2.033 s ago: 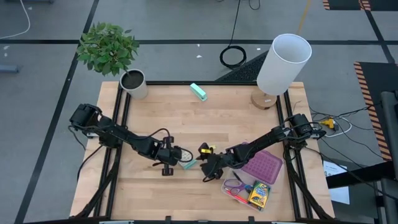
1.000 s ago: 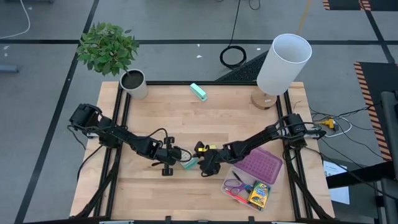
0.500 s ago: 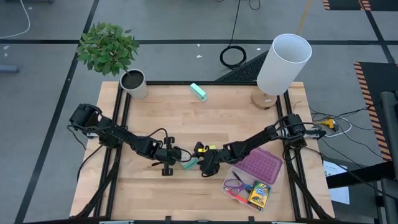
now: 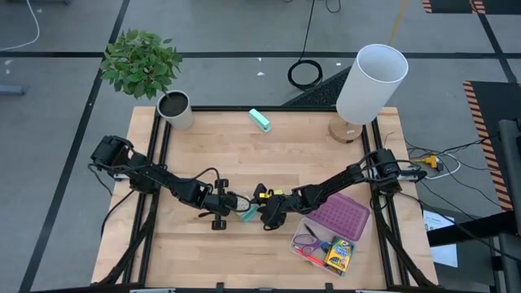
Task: Pack school essentials
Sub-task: Put the blue sticky notes into the violet supply box
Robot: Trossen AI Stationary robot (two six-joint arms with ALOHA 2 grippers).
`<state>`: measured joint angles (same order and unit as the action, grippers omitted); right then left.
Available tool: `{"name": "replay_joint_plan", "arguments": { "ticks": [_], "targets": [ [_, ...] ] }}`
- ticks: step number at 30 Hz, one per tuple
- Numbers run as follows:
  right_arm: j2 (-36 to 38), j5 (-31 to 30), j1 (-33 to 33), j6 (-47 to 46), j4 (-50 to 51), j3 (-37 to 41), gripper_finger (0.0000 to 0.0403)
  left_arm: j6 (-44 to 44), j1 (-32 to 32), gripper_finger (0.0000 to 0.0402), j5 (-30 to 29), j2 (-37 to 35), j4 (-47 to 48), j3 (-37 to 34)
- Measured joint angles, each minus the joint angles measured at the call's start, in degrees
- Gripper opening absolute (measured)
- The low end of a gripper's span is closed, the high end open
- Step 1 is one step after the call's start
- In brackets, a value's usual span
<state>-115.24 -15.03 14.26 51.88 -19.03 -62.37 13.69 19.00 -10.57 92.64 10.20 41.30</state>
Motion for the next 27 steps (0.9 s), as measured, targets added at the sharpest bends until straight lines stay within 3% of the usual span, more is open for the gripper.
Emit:
{"name": "replay_joint_plan", "arguments": {
  "ticks": [14,27],
  "targets": [
    [0.0,0.2,0.1,0.0,-2.3,0.0,0.0222,0.0,0.0,0.0004,0.0,0.0,0.0,0.0],
    [0.0,0.2,0.0,-1.2,-2.9,0.0,0.0304,0.0,0.0,0.0004,0.0,0.0,-0.1,0.0]
  ]
}}
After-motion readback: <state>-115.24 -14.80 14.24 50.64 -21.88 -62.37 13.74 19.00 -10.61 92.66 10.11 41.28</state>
